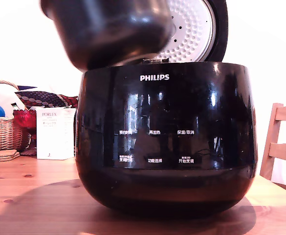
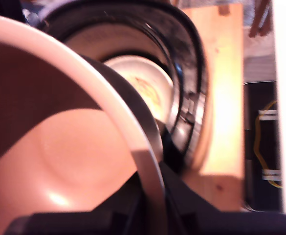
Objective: Place the pot you are holding inside the rice cooker
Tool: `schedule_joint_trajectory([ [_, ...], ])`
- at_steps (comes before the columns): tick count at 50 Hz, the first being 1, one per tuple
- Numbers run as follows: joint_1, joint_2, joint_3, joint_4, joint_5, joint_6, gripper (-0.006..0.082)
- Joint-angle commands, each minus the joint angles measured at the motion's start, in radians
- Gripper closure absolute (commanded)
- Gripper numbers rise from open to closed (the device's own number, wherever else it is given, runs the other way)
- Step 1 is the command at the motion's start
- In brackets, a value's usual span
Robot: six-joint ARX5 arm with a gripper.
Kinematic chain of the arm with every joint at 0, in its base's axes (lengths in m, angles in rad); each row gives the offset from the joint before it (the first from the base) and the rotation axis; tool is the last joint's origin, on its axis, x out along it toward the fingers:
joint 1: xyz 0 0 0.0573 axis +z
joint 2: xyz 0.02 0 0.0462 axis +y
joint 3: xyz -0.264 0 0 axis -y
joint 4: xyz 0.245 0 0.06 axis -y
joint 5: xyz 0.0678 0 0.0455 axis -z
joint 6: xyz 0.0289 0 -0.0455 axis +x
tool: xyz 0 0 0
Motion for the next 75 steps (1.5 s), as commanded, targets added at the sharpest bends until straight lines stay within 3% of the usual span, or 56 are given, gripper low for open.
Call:
schedule_joint_trajectory([
  [1, -0.007, 0.013, 0.031, 0.048, 0.016, 0.02, 0.0791],
  [32, -0.081, 0.131, 0.032, 0.112, 0.074, 0.069, 0.0791],
  [44, -0.087, 0.175, 0.032, 0.073, 0.017, 0.145, 0.0791],
  [75, -0.095, 0.214, 0.034, -0.044, -0.034, 0.146, 0.0791],
])
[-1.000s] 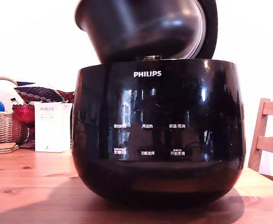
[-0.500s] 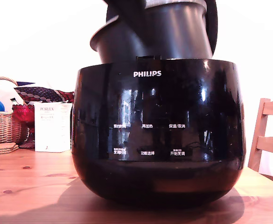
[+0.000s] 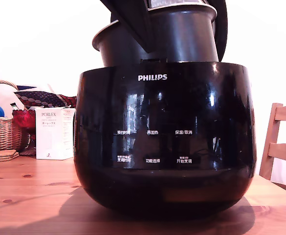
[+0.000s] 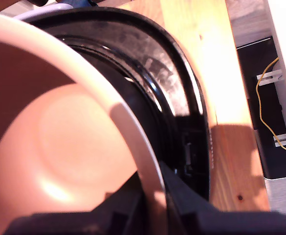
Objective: Place the pot you are holding inside the rice cooker
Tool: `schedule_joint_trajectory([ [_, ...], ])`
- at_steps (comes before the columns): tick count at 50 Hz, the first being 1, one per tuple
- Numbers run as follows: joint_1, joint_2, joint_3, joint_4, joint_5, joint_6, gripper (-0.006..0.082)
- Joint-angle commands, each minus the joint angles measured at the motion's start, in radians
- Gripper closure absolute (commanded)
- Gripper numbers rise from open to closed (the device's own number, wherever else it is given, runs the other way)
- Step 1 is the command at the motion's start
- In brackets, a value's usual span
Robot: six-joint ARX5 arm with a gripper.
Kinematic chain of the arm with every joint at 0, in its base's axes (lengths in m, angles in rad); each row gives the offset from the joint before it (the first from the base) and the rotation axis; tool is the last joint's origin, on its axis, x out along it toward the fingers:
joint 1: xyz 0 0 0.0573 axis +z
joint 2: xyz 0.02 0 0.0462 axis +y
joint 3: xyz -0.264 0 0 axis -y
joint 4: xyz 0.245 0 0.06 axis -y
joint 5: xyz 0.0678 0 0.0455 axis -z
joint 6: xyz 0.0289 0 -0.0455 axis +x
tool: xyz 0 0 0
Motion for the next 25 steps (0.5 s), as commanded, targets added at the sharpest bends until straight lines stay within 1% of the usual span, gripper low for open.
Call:
schedule_joint_trajectory([
  [1, -0.01, 0.018, 0.0, -0.048, 0.005, -0.004, 0.0791],
  [12, -0.017, 0.018, 0.0, -0.026, 0.006, -0.012, 0.0785],
  [17, -0.017, 0.018, 0.0, -0.018, 0.006, -0.014, 0.0751],
  [25, -0.017, 0.018, 0.0, -0.017, 0.01, -0.018, 0.0669],
])
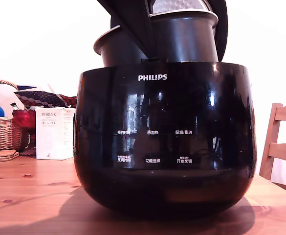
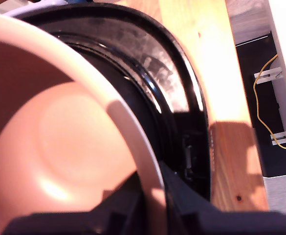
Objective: Place the pot you are holding inside the rice cooker
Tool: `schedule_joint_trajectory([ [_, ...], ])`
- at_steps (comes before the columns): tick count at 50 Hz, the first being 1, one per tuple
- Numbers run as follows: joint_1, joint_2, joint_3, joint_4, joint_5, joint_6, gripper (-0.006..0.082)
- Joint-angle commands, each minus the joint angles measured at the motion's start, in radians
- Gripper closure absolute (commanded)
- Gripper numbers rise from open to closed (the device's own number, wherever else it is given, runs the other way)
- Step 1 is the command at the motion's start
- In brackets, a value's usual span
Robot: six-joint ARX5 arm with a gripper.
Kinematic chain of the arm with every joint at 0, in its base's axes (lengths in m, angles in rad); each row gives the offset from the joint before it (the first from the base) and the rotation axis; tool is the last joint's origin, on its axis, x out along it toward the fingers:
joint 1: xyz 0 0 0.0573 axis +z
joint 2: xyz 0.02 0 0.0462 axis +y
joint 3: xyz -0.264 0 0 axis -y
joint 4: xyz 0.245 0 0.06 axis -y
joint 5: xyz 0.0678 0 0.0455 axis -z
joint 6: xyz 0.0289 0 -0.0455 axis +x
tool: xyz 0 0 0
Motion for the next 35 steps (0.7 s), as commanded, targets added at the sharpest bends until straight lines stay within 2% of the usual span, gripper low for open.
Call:
schedule_joint_trajectory([
  [1, -0.015, 0.005, -0.002, -0.024, 0.01, -0.012, 0.0661],
  [11, -0.015, 0.005, -0.002, -0.023, 0.014, -0.032, 0.0646],
  [15, -0.014, 0.005, -0.002, -0.022, 0.014, -0.033, 0.0615],
  [35, -0.014, 0.005, -0.001, -0.008, 0.014, -0.033, 0.0614],
])
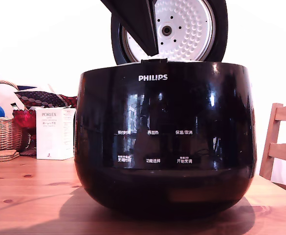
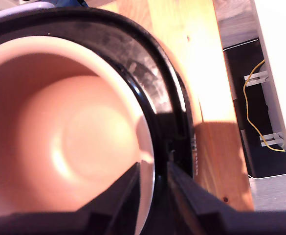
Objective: Place the pot you are holding inside the rice cooker
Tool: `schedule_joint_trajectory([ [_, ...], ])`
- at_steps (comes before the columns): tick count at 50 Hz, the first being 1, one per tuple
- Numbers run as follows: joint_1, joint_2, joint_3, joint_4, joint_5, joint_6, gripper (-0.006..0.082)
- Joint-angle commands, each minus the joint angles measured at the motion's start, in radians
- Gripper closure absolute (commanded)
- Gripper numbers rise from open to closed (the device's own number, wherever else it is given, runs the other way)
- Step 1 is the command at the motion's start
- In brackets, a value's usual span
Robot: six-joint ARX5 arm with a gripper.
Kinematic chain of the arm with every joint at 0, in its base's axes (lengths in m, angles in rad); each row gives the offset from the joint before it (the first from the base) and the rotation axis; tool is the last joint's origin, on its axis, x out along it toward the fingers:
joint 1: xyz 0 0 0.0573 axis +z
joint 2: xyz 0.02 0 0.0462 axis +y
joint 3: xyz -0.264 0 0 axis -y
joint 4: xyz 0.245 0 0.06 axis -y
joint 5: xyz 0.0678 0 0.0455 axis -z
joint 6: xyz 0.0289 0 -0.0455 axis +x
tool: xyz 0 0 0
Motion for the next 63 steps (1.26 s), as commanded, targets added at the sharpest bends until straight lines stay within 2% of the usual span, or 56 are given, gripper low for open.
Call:
schedule_joint_trajectory([
  [1, -0.002, 0.005, -0.001, 0.007, 0.005, -0.005, 0.0614],
  [19, -0.002, 0.002, 0.063, -0.039, -0.026, -0.045, 0.0626],
  [23, -0.002, 0.002, 0.095, -0.072, -0.026, -0.097, 0.0639],
  [26, -0.001, 0.002, 0.121, -0.105, -0.025, -0.103, 0.0675],
  [30, 0.012, 0.002, 0.155, -0.16, -0.026, -0.142, 0.0783],
  [33, 0.028, 0.002, 0.169, -0.19, -0.027, -0.145, 0.0788],
  [34, 0.035, 0.0, 0.171, -0.197, -0.027, -0.196, 0.0788],
  [35, 0.044, -0.003, 0.171, -0.202, -0.027, -0.196, 0.0788],
  [36, 0.055, -0.006, 0.171, -0.206, -0.028, -0.196, 0.0788],
  [37, 0.064, -0.007, 0.171, -0.207, -0.028, -0.245, 0.0788],
  [40, 0.106, -0.013, 0.171, -0.212, -0.035, -0.254, 0.0788],
  [41, 0.123, -0.018, 0.171, -0.215, -0.037, -0.302, 0.0788],
  [63, 0.55, -0.082, 0.171, -0.184, -0.072, -0.486, 0.0788],
])
